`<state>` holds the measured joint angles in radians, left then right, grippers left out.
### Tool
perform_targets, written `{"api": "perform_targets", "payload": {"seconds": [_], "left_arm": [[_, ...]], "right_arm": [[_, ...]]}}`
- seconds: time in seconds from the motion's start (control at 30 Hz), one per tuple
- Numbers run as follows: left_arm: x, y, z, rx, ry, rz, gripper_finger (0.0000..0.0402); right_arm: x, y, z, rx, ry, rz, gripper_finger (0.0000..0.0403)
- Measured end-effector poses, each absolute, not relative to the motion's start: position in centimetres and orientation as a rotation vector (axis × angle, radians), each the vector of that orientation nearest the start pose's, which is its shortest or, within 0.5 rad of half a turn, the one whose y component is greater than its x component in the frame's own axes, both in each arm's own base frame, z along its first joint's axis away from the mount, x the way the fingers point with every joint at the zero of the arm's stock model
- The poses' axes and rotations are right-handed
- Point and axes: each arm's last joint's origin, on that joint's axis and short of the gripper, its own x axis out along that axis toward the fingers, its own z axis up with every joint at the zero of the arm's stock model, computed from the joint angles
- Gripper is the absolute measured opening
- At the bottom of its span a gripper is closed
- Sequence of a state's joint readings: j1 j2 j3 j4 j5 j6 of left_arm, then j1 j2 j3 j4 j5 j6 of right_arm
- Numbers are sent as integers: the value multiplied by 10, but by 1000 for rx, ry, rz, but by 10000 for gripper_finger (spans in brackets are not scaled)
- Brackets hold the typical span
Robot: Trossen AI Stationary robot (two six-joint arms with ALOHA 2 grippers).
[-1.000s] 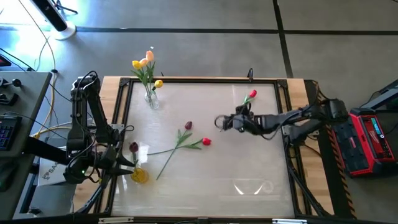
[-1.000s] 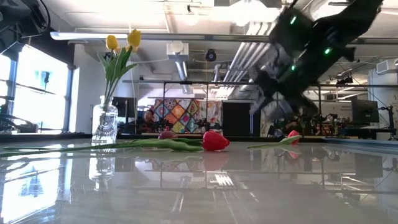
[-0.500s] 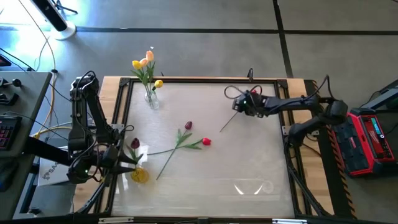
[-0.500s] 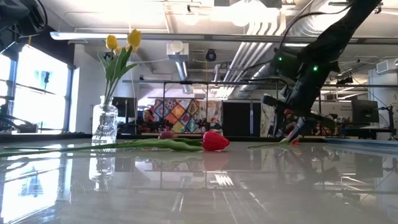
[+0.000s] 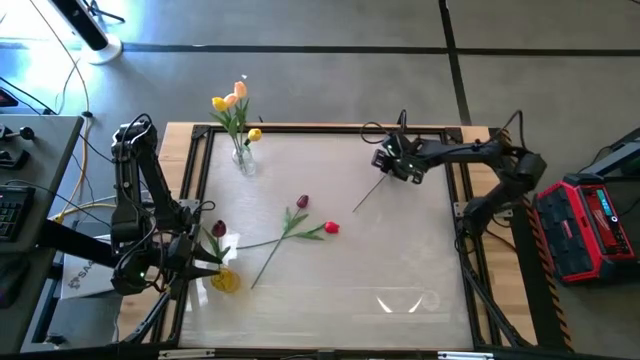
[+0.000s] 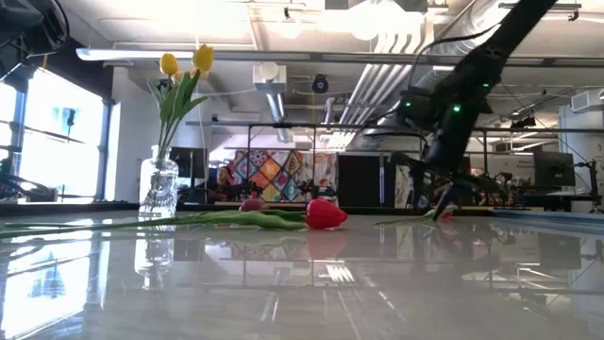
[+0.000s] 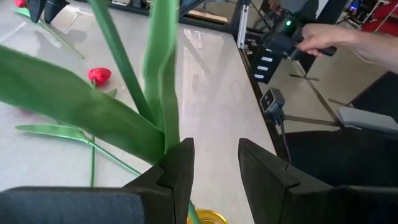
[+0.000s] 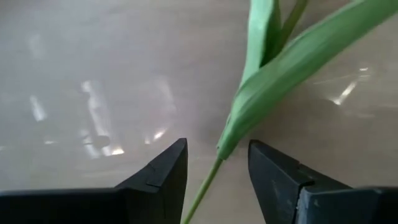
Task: Sort flowers into vase by color
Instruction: Put the red tulip into the orange vase
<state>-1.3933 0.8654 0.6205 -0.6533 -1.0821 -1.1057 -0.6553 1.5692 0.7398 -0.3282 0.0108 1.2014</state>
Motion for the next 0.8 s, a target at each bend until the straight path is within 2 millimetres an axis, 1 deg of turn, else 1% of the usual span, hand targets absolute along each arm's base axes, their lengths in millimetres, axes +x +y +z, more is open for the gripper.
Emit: {"api": "perform_targets", "payload": {"seconds": [0.13, 0.23, 0.3, 0.43, 0.6, 0.63, 0.67, 0.8], "left_arm": [[52, -145, 239, -238, 400, -95, 115], [52, -145, 239, -239, 415, -104, 115], [52, -145, 239, -239, 416, -105, 115], [52, -145, 239, -238, 416, -105, 115], [52, -145, 239, -245, 419, -105, 115], [52, -145, 239, -247, 419, -105, 115], [52, -145, 239, -247, 419, -105, 115], [52, -146, 239, -252, 409, -101, 115]], "right_arm": [[221, -175, 140, 1400, 743, -1289, 153], [226, -180, 135, 1413, 840, -1320, 151], [229, -183, 132, 1404, 897, -1331, 143], [236, -186, 134, 1382, 971, -1333, 103], [241, -190, 147, 1324, 1051, -1288, 22], [242, -190, 149, 1310, 1069, -1273, 12], [243, -189, 151, 1298, 1084, -1263, 7], [242, -187, 155, 1281, 1142, -1259, 13]]}}
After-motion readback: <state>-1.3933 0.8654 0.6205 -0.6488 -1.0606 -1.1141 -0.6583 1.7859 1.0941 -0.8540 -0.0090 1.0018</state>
